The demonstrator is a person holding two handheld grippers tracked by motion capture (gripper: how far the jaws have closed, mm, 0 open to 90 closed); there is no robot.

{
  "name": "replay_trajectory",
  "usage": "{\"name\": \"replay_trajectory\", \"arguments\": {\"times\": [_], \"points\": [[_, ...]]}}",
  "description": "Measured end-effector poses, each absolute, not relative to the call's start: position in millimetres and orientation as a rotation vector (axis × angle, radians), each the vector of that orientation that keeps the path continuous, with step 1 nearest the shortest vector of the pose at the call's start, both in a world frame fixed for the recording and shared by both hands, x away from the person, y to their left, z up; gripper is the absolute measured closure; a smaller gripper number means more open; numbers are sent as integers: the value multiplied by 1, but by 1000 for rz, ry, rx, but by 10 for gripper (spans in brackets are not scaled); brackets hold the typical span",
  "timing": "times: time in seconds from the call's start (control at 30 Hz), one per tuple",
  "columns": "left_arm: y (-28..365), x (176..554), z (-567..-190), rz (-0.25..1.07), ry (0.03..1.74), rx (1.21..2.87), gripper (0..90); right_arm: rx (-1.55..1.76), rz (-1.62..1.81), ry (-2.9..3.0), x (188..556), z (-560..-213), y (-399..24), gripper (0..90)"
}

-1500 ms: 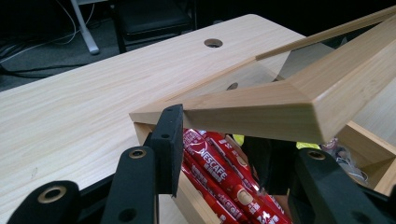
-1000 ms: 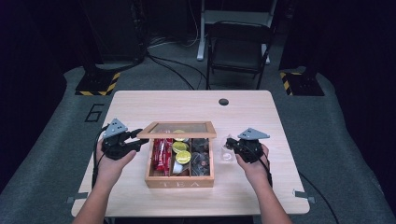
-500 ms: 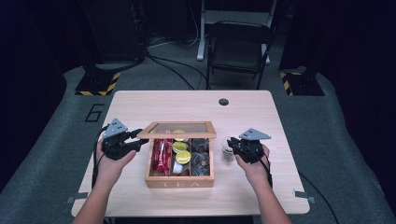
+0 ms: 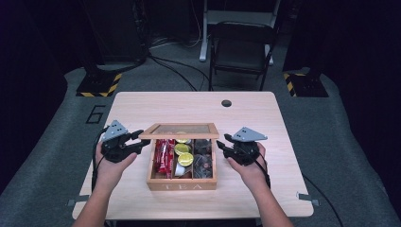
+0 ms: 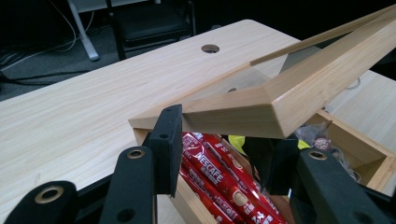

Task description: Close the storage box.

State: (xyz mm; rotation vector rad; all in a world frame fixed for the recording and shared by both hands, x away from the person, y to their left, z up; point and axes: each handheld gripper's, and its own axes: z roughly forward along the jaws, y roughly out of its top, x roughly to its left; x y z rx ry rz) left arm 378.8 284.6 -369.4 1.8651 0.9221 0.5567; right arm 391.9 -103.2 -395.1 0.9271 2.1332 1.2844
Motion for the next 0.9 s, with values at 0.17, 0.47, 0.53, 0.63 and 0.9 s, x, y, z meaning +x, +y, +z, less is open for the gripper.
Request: {"name": "replay_trajectory", "arguments": {"times": [0.17,0.47,0.53,0.63,0.9], "points": [[285,378,-368,552,914,1862,555,889,1325,2134,390,-380,-95,525],[283,377,-367,558,917,1861,540,866,1367,2146,393,-370,-88,516],[283,377,-367,558,920,1859,537,865,1363,2155,394,-369,-86,518],[283,378,-366,552,918,1857,531,853,1347,2160,395,-368,-84,512],[282,382,-361,541,946,1853,532,853,1360,2181,402,-363,-85,515]]}}
